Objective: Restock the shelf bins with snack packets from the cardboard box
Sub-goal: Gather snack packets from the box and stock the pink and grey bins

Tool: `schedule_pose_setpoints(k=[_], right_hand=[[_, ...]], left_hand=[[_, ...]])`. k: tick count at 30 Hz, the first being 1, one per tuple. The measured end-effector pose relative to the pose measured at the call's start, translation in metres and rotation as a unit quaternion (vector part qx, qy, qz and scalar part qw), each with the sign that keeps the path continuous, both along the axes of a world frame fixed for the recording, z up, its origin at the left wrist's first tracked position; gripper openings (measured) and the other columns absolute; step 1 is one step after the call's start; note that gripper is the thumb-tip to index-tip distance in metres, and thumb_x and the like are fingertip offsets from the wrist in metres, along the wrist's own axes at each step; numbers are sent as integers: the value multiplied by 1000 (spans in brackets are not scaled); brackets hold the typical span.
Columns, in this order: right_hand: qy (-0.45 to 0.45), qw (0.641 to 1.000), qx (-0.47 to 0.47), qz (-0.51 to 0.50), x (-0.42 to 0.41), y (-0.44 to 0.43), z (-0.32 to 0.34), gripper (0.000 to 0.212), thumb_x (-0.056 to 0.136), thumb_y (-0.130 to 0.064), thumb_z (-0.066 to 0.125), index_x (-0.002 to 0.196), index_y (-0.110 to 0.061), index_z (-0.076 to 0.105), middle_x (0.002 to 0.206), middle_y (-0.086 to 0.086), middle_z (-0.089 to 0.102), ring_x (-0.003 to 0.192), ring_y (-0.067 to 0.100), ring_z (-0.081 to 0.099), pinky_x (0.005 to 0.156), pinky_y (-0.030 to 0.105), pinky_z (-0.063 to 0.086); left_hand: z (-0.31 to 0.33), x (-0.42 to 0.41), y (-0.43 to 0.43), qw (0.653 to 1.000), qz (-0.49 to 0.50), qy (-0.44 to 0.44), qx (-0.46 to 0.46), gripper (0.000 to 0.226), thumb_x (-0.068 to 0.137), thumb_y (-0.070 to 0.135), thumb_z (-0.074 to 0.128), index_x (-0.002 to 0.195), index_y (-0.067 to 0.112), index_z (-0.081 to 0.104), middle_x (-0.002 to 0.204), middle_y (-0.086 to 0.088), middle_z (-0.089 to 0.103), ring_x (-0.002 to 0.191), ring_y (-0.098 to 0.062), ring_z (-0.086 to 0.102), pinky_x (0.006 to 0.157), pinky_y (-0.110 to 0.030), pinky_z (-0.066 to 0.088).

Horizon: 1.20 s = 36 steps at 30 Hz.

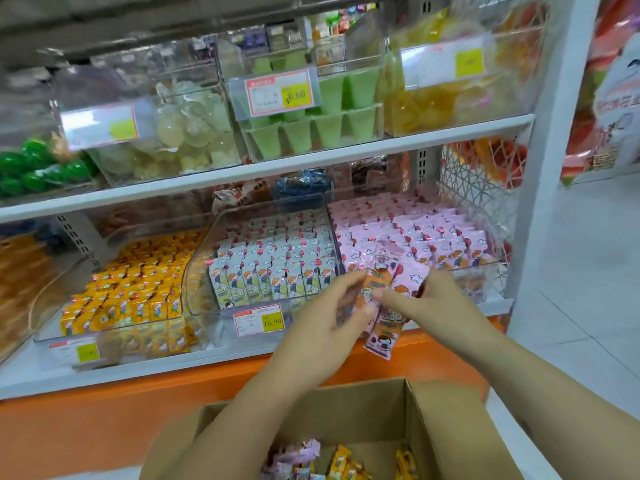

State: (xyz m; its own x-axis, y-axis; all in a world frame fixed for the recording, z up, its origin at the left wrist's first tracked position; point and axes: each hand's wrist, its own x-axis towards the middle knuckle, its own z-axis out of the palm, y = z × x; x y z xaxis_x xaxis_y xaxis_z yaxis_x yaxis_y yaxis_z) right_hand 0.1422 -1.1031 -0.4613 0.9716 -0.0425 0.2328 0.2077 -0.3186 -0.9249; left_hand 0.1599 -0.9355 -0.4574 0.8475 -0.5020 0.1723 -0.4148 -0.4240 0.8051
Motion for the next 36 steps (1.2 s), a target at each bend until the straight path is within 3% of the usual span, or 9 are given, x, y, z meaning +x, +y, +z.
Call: schedule_pose_setpoints(k=[3,7,10,15,19,25,28,32,36], right_hand=[[-6,999,-34,36,5,-6,9,38,87,-18,66,54,-32,55,39,-12,43,38,1,36,44,12,28],[-28,996,-61,53,9,-20,13,4,87,-24,66,85,-27,65,66,-12,65,56,-1,54,55,14,42],[-65,996,-41,-37,16,-42,13,14,82,-28,70,92,-19,66,92,-7,69,85,4,63,74,11,48],[-49,984,-13,-173,22,-71,11,86,64,-65,72,99,11,52,95,42,52,81,56,54,62,64,49],[-72,984,-35,-159,19,-67,16,39,80,-34,71,99,-2,59,94,32,59,80,46,58,69,55,52],[-56,989,-66,-119,24,-63,14,31,83,-36,68,87,-7,60,91,23,62,66,38,56,72,52,54],[-30,994,-60,-85,30,-55,8,25,81,-36,70,85,-15,58,105,-4,63,81,12,58,82,38,48],[-7,995,-68,-78,39,-46,4,33,75,-50,70,96,-32,52,121,13,60,105,30,59,82,41,49],[-18,995,-33,-91,48,-40,11,51,83,-38,68,127,-26,45,115,-15,49,92,9,50,79,29,44]], left_hand=[[15,18,-8,997,-1,24,-77,38,92,16,59,109,48,45,112,24,54,106,10,56,80,-14,52],[34,39,-19,998,-30,16,-44,51,89,13,64,120,46,42,108,20,50,85,11,58,71,-10,50],[46,54,-22,998,-2,-25,-55,54,90,17,63,123,52,39,115,15,50,90,7,60,70,-8,48],[52,76,-27,992,85,-89,30,52,95,18,56,136,41,36,132,-4,50,82,5,57,53,-8,41],[51,82,-34,990,79,-98,68,46,95,18,56,134,35,41,128,-18,53,75,5,56,49,-2,36],[54,91,-36,991,76,-92,63,42,94,17,57,127,39,43,101,8,52,57,4,49,44,-7,34],[53,94,-31,989,74,-112,56,38,92,17,60,114,43,43,97,16,56,69,1,53,52,-12,37],[52,94,-19,985,130,-91,-70,31,88,15,66,99,34,44,98,5,58,70,-9,55,54,-15,41],[41,91,-5,933,205,81,-285,32,88,4,64,106,18,42,114,-12,50,86,-19,58,83,-34,52]])
